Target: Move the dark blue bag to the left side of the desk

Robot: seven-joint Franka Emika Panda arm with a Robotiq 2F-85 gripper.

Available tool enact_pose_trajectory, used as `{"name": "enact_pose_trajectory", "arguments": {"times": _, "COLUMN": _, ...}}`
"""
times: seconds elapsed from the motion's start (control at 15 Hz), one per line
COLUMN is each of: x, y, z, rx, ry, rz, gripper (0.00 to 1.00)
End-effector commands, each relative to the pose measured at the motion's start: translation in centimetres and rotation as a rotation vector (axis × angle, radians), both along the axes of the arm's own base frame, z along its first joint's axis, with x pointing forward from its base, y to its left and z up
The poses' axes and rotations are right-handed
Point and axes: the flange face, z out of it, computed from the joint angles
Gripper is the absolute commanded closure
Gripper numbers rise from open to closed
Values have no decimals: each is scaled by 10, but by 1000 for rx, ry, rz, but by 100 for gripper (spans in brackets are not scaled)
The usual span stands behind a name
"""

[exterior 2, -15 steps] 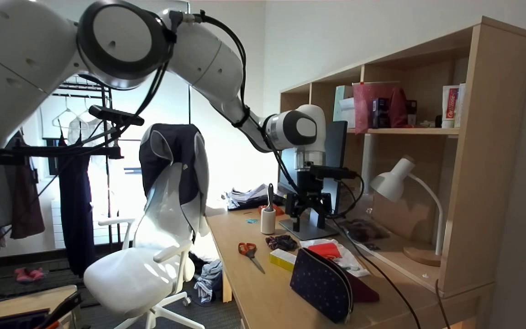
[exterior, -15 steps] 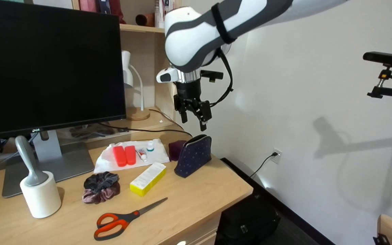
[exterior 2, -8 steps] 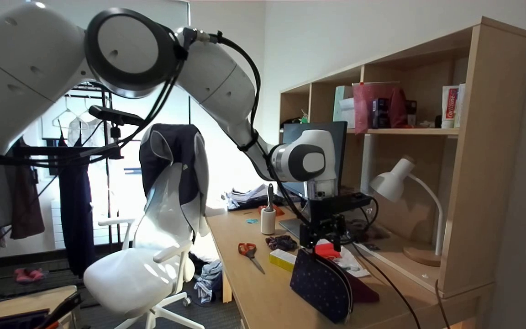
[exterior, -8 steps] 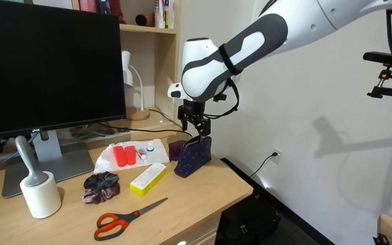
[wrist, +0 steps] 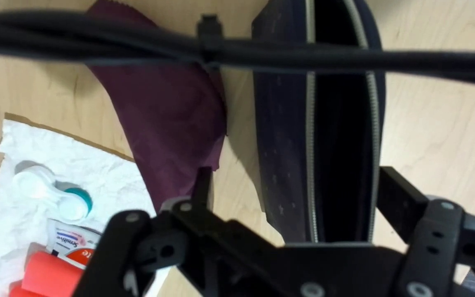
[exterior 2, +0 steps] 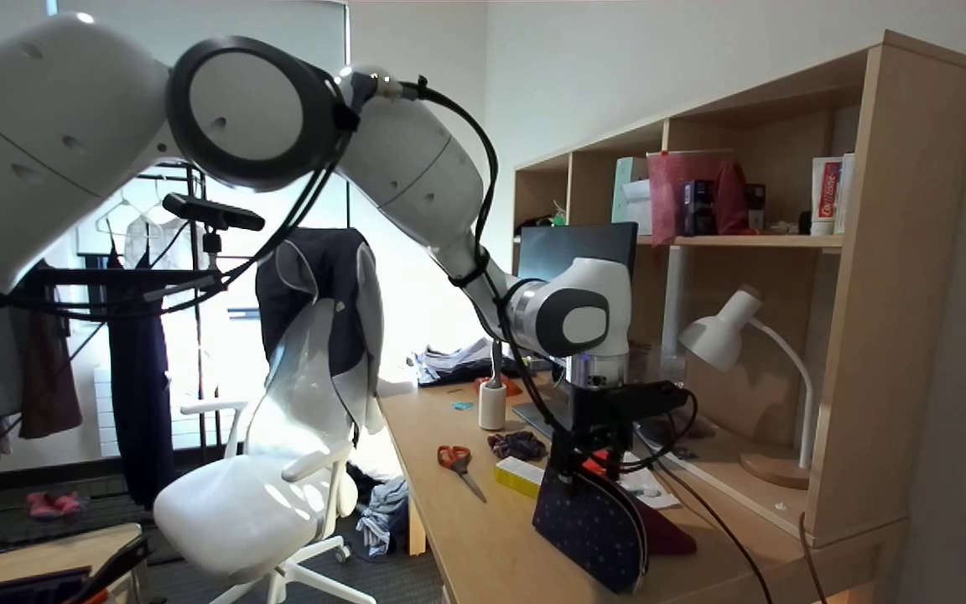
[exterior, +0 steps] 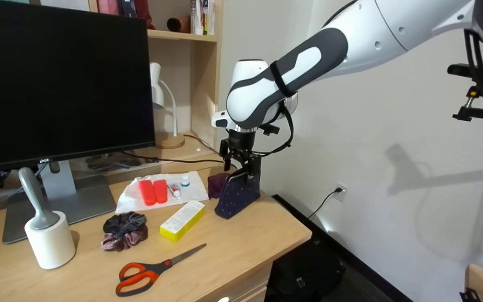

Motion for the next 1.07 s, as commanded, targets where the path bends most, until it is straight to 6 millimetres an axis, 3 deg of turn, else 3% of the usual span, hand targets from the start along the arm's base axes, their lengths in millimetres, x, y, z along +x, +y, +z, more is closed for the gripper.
{"name": "enact_pose_trajectory", "arguments": {"times": 0.0, "x": 7, "y": -2, "z": -2, "rx": 50, "ry": 25, "rz": 20, "gripper": 28}}
{"name": "enact_pose_trajectory", "arguments": {"times": 0.6, "x": 11, "y": 12, "z": 12, "rx": 58, "ry": 73, "rz": 8, "gripper": 86}}
{"name": "enact_pose_trajectory", "arguments": {"times": 0.87, "x": 4, "y": 26, "z": 22, "rx": 46, "ry": 119, "rz": -13, "gripper": 94}}
{"name": "enact_pose_trajectory", "arguments": {"times": 1.0, "x": 1, "y": 36, "z": 26, "rx": 40, "ry": 133, "rz": -9, "gripper": 91}}
